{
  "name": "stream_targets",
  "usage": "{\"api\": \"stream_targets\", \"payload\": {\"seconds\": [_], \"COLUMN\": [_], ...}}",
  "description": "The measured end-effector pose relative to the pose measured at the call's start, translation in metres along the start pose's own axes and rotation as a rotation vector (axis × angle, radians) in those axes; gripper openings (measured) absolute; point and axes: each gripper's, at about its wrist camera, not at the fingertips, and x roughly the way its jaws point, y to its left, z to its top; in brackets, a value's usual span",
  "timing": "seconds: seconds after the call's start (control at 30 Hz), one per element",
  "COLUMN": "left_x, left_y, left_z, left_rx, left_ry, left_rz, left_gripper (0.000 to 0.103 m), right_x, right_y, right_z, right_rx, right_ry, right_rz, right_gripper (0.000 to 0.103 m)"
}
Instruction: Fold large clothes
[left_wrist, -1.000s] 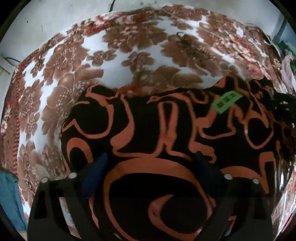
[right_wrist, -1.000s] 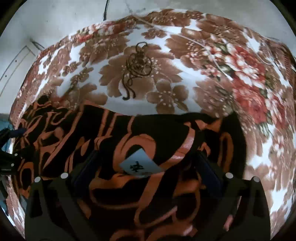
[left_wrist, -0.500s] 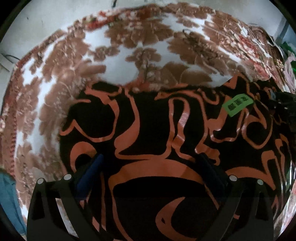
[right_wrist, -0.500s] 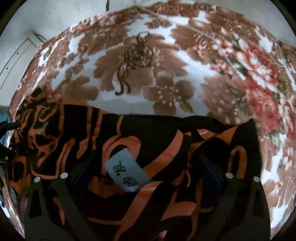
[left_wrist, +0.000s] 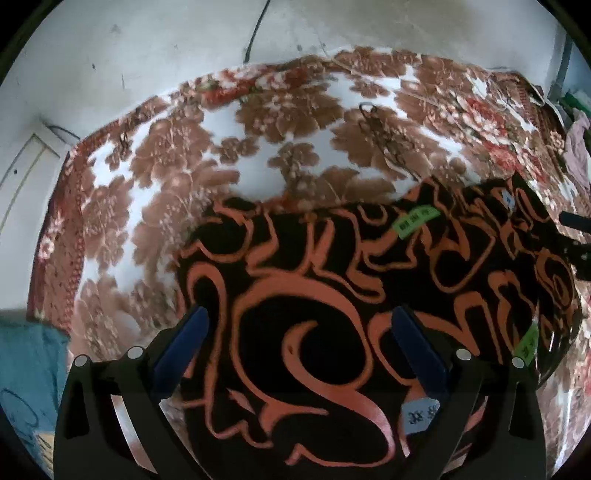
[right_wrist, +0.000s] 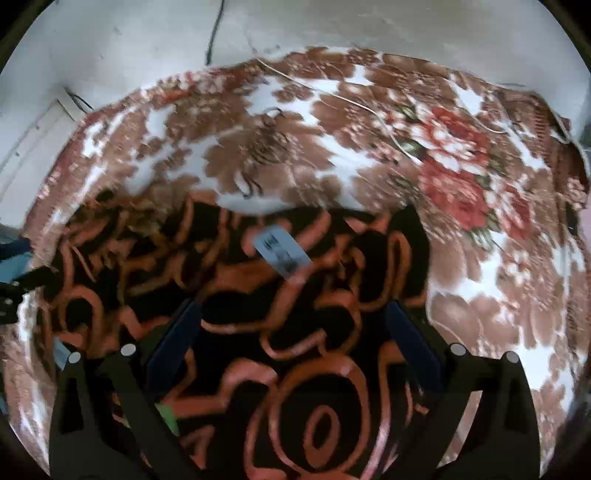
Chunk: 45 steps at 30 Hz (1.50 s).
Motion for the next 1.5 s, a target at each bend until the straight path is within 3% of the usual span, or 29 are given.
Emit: {"api": "stream_targets", "payload": {"seconds": [0.07,0.2,0.43,0.57,0.67,0.73,0.83,0.97,1.07,1.2,1.3,1.5], "left_x": [0.011,0.044,0.067,0.067,0.058,0.04,0.008,-0.034,-0.053,-0.051,-0.031,0.004], "left_y": [-0.004,-0.007,0.01,0.02,0.024,0.029,0.044,0.075,0.101,0.115,0.113,0.1], "left_z": [-0.007,-0.02,-0.027,-0.027,-0.025,-0.024,-0.029,-0.051,-0.079,-0.136,-0.176,-0.206], "left_rx": [-0.016,-0.004,-0.046,-0.06,-0.067,-0.066,-0.098,-0.181,-0.28,-0.424,-0.558,-0.705], "left_ry": [0.022,0.057,0.054,0.057,0.044,0.014,-0.019,-0.045,-0.028,0.036,0.087,0.032], "left_rz": [-0.001,0.032,-0.044,-0.085,-0.105,-0.094,-0.081,-0.048,-0.056,-0.084,-0.169,-0.263], "left_gripper": [0.098,0.099,0.099,0.099,0.099,0.099,0.098,0.098,0.098,0.098,0.098,0.098], "right_x": [0.013,0.037,0.06,0.059,0.068,0.057,0.024,-0.026,-0.049,-0.048,-0.03,0.005], "right_y": [-0.001,-0.012,-0.025,-0.057,-0.084,-0.083,-0.074,-0.043,-0.006,0.044,0.074,0.109], "right_z": [-0.009,-0.02,-0.029,-0.033,-0.045,-0.046,-0.045,-0.046,-0.047,-0.049,-0.053,-0.062], "right_rx": [0.005,0.053,0.001,0.008,0.055,0.023,0.008,0.032,0.031,0.027,0.021,-0.057], "right_ry": [0.041,0.078,0.077,0.06,0.124,0.103,0.041,-0.045,-0.059,-0.034,0.015,0.073], "right_rz": [-0.057,-0.077,-0.049,-0.102,0.02,0.007,-0.036,0.002,0.032,0.076,0.095,0.016], "right_gripper": [0.098,0.098,0.098,0.098,0.098,0.098,0.098,0.098,0.098,0.098,0.098,0.098]}}
